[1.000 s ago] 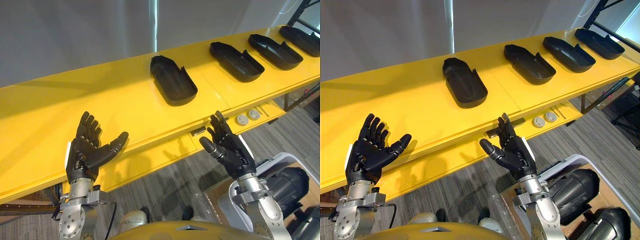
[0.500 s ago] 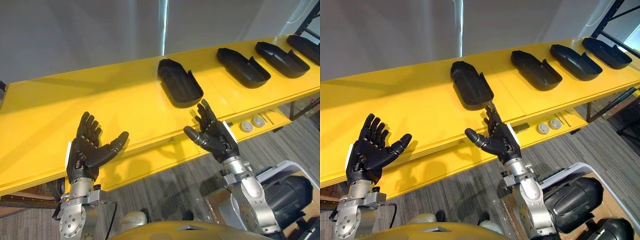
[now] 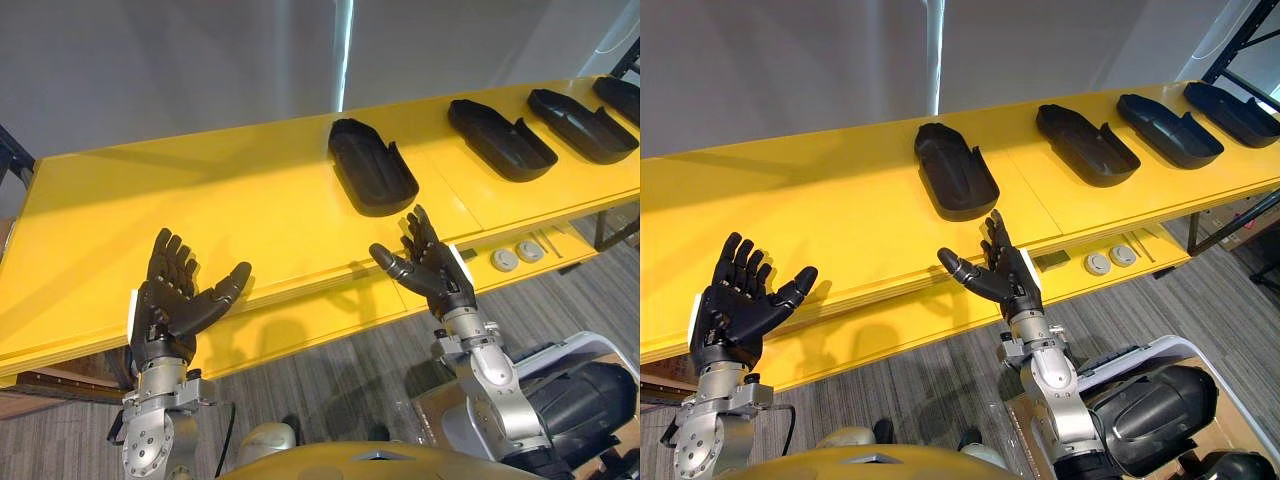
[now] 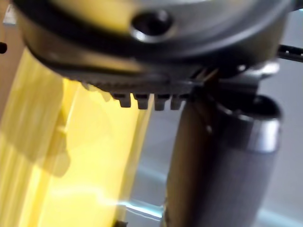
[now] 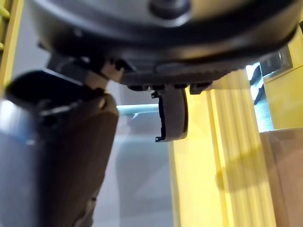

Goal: Walk over and take three plastic housings, then place them on the shelf

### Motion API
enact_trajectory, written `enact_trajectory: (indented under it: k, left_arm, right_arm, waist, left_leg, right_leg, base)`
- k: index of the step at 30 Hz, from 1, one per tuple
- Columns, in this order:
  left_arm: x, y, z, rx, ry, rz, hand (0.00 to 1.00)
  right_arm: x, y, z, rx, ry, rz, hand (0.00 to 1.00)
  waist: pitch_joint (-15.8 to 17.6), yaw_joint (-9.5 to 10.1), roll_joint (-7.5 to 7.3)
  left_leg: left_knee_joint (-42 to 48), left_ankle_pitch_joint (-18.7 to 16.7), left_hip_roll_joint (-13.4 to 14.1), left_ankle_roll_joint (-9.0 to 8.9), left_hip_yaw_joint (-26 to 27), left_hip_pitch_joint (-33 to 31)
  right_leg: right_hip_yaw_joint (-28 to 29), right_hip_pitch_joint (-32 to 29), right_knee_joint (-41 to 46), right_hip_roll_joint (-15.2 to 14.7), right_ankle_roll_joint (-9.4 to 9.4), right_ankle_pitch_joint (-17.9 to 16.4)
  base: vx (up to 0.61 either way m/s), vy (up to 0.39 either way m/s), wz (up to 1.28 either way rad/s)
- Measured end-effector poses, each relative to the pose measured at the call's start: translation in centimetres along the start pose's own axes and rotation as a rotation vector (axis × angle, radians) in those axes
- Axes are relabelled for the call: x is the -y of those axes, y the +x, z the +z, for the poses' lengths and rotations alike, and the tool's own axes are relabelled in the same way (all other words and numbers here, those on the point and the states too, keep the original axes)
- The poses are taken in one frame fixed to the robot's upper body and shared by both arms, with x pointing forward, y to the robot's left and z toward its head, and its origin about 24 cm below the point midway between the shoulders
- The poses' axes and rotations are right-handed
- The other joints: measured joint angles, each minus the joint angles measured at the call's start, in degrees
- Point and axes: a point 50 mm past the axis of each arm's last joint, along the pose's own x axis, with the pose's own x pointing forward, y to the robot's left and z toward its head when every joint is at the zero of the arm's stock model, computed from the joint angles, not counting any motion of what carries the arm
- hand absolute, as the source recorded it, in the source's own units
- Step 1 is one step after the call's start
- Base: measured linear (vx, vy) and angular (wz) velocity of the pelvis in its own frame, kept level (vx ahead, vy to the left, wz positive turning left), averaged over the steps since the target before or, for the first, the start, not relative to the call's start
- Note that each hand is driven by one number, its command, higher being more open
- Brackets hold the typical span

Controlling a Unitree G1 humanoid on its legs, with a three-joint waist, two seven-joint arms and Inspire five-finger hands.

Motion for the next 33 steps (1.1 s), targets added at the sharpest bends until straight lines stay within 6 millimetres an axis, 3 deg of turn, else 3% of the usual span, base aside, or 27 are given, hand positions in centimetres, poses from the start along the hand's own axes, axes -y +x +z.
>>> enact_trajectory:
  k: [33]
  left_arm:
    - [0.5, 0.5, -0.5, -0.005, -0.014, -0.028, 1.00]
  right_arm:
    - [0.5, 4.2, 0.1, 0.005, -0.032, -0.052, 1.00]
  waist:
    - [0.0, 1.69, 0.21]
  left_leg:
    - [-4.7, 3.6, -0.5, -0.06, -3.3, 1.0]
  right_leg:
    - [-3.4, 0.8, -0.1, -0.2, 0.04, 0.0]
  base:
    - [-0.02, 0.006, 0.05]
